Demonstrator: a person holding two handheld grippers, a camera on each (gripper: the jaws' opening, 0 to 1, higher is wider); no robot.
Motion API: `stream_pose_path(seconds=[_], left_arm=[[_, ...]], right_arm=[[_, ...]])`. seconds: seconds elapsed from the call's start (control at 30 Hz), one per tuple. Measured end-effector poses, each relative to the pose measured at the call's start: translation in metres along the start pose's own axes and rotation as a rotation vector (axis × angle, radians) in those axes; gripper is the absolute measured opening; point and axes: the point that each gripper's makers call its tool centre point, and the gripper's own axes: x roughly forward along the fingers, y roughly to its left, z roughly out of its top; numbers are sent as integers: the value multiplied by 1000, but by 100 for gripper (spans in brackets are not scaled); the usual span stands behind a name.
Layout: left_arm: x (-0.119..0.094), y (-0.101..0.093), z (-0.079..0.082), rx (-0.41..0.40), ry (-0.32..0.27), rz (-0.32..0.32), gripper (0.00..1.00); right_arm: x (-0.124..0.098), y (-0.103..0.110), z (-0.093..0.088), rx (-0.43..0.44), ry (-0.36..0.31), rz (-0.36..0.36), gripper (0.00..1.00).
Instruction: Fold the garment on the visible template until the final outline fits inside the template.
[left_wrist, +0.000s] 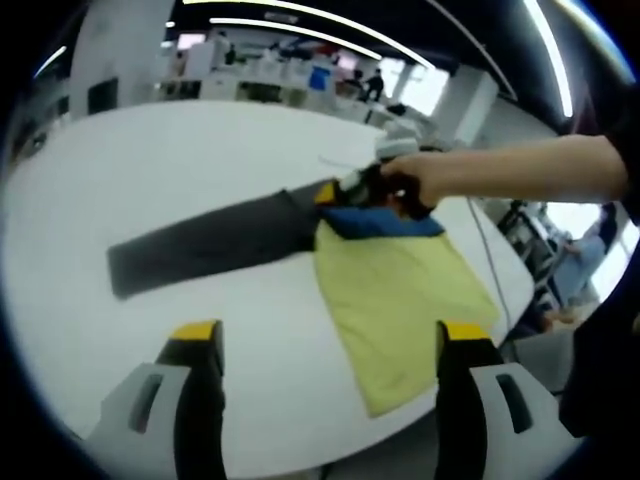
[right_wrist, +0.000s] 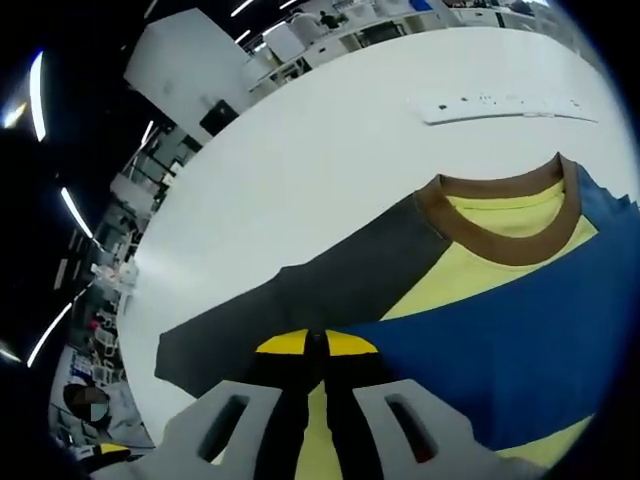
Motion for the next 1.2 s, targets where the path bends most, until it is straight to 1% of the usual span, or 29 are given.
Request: stream_pose_path(seconds=[0.07,0.17,0.23,0.3,0.37,0.4,0.47,0.53,0.63,0.77,0.83,0.93,1.0,1.07,1.2], left_arm=[[-2,-1,2,5,-5,0,84],[-3,-3,5,13,-8,-3,84],[-4,-6,7,20,-13,-7,84],[-4,-10,10,28,-17,-14,84],[-5,-15,13,39,-21,-21,85],[-5,-19,14,48,-20,-31,85],[-5,-25,16,63,-15,-43,86],[-6,-31,17,81,-11,-54,87],[-9,-39,17,96,-5,-63,89],[-14,-45,15,117,5,-63,89],[-16,-48,16,114,2,-66,90],[-19,-55,16,108,-3,-74,90],[-20,-58,15,102,4,-76,91],[-22,-62,13,98,18,-75,92],[-26,-70,13,111,19,-78,93]], right_arm=[[-3,4,0,-28,3,16,7],[-9,7,2,-74,0,42,13],[-16,5,2,-101,3,45,18],[-22,3,6,-164,-13,62,21],[-28,-2,4,-178,-1,59,27],[-34,-5,1,-212,13,57,28],[-44,-8,-1,-260,15,58,29],[-54,-11,-5,-277,10,62,31],[-69,-17,-11,-291,11,65,37],[-93,-23,-21,-328,4,70,39],[-102,-29,-25,-340,5,64,41],[-115,-37,-27,-343,-2,57,44],[-123,-41,-28,-343,-7,52,46],[-132,-42,-28,-350,-16,53,48],[-152,-42,-30,-365,-37,50,56]])
